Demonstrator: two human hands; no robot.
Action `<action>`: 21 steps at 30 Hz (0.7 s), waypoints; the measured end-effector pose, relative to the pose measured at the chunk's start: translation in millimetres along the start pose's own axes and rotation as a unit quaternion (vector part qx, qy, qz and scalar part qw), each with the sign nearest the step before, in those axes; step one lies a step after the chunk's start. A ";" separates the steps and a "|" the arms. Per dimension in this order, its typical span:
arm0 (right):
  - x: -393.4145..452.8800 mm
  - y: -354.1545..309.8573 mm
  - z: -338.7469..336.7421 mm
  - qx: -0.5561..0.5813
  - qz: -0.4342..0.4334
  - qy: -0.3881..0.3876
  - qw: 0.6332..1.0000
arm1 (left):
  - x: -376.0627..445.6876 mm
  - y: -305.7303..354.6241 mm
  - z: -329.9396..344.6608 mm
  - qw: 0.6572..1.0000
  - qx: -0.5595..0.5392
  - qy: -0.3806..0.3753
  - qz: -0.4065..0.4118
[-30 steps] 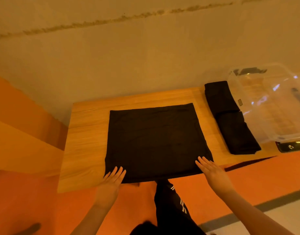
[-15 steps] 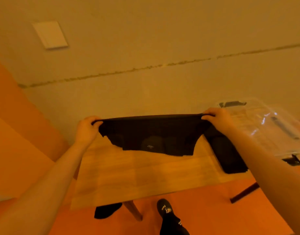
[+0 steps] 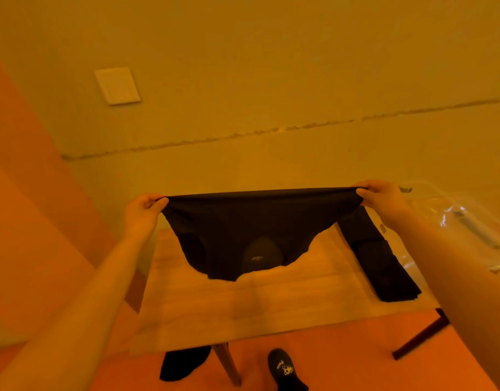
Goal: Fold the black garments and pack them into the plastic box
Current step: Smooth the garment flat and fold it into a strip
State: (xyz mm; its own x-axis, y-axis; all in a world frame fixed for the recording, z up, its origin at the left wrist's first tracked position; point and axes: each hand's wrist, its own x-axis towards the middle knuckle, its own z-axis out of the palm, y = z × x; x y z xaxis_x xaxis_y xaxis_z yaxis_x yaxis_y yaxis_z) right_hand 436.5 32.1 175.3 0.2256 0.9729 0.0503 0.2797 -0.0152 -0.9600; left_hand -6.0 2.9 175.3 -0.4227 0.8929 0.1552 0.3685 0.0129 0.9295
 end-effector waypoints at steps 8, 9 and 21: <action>-19.2 4.4 -24.2 0.029 0.042 -0.033 0.998 | -18.6 -6.9 -16.7 0.994 -0.043 -0.081 -0.051; -16.1 5.4 -24.4 0.021 0.045 -0.035 0.998 | -17.3 -7.4 -15.5 0.994 -0.038 -0.089 -0.052; 77.5 90.4 31.6 -0.091 0.149 -0.099 0.980 | 40.2 -88.2 48.9 0.971 0.061 -0.150 -0.177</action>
State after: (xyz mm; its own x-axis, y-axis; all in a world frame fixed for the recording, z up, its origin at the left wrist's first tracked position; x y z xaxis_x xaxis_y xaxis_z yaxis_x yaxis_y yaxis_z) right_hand 449.9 113.4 83.7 0.1420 0.9446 -0.2960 0.3952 -0.3283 -0.8579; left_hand -15.1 59.7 83.2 -0.2880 0.9131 -0.2886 0.3473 0.3805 0.8571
